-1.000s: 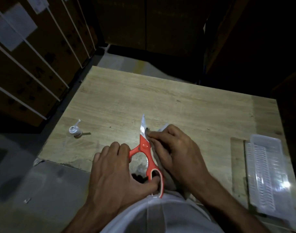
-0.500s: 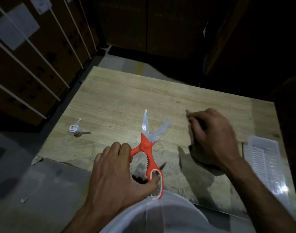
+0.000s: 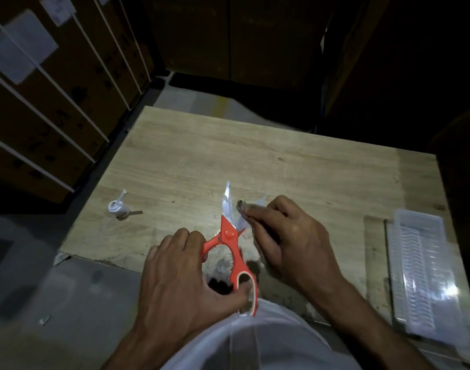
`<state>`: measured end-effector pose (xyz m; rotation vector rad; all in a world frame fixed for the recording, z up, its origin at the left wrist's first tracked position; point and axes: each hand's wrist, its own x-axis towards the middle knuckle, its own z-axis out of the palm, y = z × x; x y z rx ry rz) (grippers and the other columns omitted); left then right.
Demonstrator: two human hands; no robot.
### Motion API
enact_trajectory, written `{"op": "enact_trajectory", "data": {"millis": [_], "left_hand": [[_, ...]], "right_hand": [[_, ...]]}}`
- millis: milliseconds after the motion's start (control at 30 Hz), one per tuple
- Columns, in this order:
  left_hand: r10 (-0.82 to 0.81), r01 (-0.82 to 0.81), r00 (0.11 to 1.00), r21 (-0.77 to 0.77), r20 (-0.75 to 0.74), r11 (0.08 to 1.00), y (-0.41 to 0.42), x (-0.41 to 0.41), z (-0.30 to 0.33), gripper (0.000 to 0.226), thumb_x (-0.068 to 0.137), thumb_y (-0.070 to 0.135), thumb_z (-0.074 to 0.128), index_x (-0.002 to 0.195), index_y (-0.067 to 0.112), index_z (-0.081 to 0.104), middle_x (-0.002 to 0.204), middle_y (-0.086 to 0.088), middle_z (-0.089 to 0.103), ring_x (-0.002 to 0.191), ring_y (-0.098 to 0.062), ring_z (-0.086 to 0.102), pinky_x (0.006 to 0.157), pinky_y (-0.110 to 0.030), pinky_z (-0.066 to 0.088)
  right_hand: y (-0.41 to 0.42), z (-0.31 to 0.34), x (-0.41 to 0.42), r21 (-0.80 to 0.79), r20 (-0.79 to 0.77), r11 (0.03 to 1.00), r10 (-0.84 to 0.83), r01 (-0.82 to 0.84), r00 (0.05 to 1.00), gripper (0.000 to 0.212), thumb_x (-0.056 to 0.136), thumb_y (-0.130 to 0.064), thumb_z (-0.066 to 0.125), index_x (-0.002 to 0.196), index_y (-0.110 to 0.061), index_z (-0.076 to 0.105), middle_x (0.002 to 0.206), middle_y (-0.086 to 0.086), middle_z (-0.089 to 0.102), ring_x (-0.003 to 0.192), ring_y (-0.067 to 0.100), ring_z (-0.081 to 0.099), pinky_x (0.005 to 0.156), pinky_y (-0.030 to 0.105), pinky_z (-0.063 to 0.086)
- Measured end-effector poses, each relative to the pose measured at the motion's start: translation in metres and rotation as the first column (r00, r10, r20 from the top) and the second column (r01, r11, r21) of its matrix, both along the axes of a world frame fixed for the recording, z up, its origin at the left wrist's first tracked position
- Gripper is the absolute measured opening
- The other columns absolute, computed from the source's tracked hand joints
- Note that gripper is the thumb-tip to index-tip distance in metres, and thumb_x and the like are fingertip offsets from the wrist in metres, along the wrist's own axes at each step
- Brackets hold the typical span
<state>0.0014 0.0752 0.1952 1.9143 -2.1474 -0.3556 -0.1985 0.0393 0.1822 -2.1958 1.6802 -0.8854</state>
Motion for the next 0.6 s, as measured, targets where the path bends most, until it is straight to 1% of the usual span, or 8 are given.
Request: {"op": "enact_trajectory", "data": {"millis": [100, 233, 333, 400, 433, 500, 533, 600], "left_hand": [[0.004, -0.004, 1.0, 0.001, 0.012, 1.0, -0.001, 0.0, -0.002, 0.064, 0.058, 0.082, 0.068, 0.079, 0.026, 0.044, 0.075, 0.009, 0.04, 0.069, -0.019, 0.042, 0.067, -0.035, 0.031], [0.003, -0.003, 1.0, -0.004, 0.01, 1.0, -0.002, 0.0, -0.003, 0.063, 0.059, 0.081, 0.068, 0.078, 0.026, 0.044, 0.075, 0.009, 0.04, 0.069, -0.019, 0.042, 0.067, -0.034, 0.031], [0.011, -0.011, 1.0, -0.001, 0.0, 1.0, -0.002, -0.001, -0.002, 0.062, 0.058, 0.08, 0.069, 0.078, 0.027, 0.044, 0.074, 0.011, 0.04, 0.068, -0.018, 0.042, 0.066, -0.034, 0.031], [0.01, -0.011, 0.998, -0.016, -0.058, 1.0, -0.003, -0.001, -0.001, 0.06, 0.06, 0.076, 0.072, 0.078, 0.027, 0.041, 0.074, 0.012, 0.038, 0.067, -0.018, 0.043, 0.065, -0.035, 0.032], [0.003, -0.004, 0.997, -0.022, -0.076, 1.0, -0.003, -0.001, 0.0, 0.06, 0.06, 0.074, 0.072, 0.078, 0.027, 0.04, 0.074, 0.011, 0.038, 0.067, -0.018, 0.043, 0.064, -0.035, 0.033], [0.001, -0.003, 0.998, -0.021, -0.07, 1.0, -0.005, 0.0, 0.001, 0.06, 0.061, 0.075, 0.072, 0.078, 0.028, 0.038, 0.073, 0.012, 0.037, 0.066, -0.018, 0.042, 0.063, -0.035, 0.033], [0.008, -0.009, 0.998, -0.01, -0.061, 1.0, -0.005, 0.001, 0.0, 0.061, 0.06, 0.077, 0.071, 0.078, 0.028, 0.039, 0.073, 0.013, 0.037, 0.066, -0.017, 0.042, 0.063, -0.034, 0.033], [0.01, -0.009, 0.999, 0.012, -0.047, 1.0, -0.007, 0.002, -0.002, 0.062, 0.06, 0.08, 0.069, 0.079, 0.029, 0.04, 0.074, 0.014, 0.039, 0.066, -0.016, 0.043, 0.064, -0.034, 0.035]], "right_hand": [[-0.008, 0.001, -0.002, -0.006, -0.04, 1.0, -0.024, 0.024, 0.999, 0.021, 0.097, -0.033, 0.067, 0.116, -0.03, 0.076, 0.085, -0.007, 0.06, 0.07, 0.013, 0.061, 0.049, 0.031, 0.048], [-0.009, 0.001, 0.0, 0.017, -0.028, 0.998, -0.053, 0.054, 0.998, 0.021, 0.098, -0.032, 0.066, 0.117, -0.03, 0.075, 0.089, -0.007, 0.061, 0.073, 0.016, 0.063, 0.053, 0.031, 0.05], [-0.021, -0.006, -0.014, 0.037, -0.081, 0.989, -0.136, 0.14, 0.987, 0.019, 0.097, -0.027, 0.066, 0.113, -0.026, 0.075, 0.09, -0.004, 0.06, 0.073, 0.02, 0.062, 0.057, 0.028, 0.043], [-0.034, -0.012, -0.029, 0.085, -0.12, 0.973, -0.204, 0.215, 0.972, 0.017, 0.098, -0.026, 0.064, 0.11, -0.024, 0.076, 0.09, -0.002, 0.059, 0.076, 0.023, 0.062, 0.061, 0.029, 0.04], [-0.038, -0.012, -0.037, 0.106, -0.1, 0.963, -0.237, 0.247, 0.966, 0.018, 0.098, -0.026, 0.063, 0.109, -0.024, 0.077, 0.09, -0.002, 0.06, 0.079, 0.022, 0.062, 0.063, 0.03, 0.042], [-0.041, 0.0, -0.051, 0.09, 0.026, 0.954, -0.29, 0.287, 0.957, 0.017, 0.097, -0.022, 0.064, 0.109, -0.023, 0.077, 0.092, -0.004, 0.065, 0.083, 0.015, 0.063, 0.071, 0.031, 0.049], [-0.039, 0.01, -0.054, 0.047, 0.111, 0.955, -0.296, 0.292, 0.949, 0.017, 0.097, -0.019, 0.066, 0.109, -0.022, 0.078, 0.093, -0.005, 0.067, 0.085, 0.011, 0.064, 0.075, 0.028, 0.051], [-0.029, 0.031, -0.05, -0.023, 0.289, 0.966, -0.239, 0.256, 0.927, 0.016, 0.096, -0.012, 0.069, 0.107, -0.018, 0.079, 0.093, -0.005, 0.071, 0.088, 0.005, 0.067, 0.08, 0.02, 0.051]]}}
